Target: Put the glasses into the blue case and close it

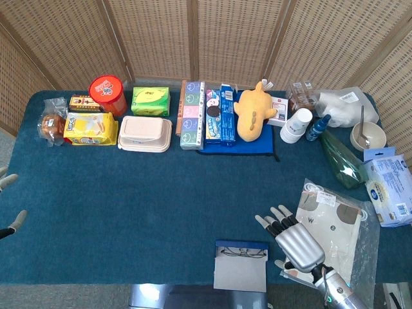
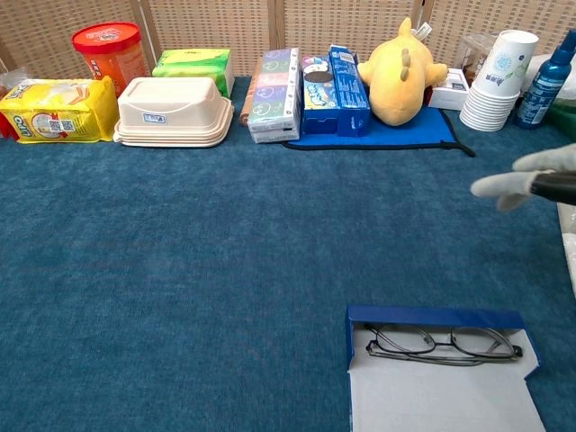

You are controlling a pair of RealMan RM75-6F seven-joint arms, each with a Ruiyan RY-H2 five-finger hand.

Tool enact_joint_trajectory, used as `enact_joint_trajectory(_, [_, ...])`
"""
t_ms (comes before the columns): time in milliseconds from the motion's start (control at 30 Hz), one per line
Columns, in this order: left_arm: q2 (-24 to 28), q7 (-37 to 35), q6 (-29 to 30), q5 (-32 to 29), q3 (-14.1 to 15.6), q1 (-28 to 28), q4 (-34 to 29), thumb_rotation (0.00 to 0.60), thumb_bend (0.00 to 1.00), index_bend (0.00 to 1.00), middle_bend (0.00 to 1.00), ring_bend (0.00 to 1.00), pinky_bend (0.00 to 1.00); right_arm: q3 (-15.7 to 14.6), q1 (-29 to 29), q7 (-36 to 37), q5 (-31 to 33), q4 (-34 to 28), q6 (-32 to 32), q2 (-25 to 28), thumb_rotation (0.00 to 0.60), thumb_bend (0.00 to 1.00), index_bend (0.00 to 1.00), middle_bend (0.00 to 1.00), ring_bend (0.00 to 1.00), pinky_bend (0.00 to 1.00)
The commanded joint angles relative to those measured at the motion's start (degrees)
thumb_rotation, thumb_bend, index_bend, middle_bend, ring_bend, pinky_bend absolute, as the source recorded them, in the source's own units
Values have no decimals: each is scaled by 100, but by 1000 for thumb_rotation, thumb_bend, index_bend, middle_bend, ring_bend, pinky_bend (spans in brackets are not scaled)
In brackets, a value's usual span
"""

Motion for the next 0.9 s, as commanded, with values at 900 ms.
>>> enact_joint_trajectory(900, [18,-652,164,147,9,-7,226,583,292,138,100,8,0,-212,-2229,608,-1967,2212,1241,-1303,590,160,0,118,6,95])
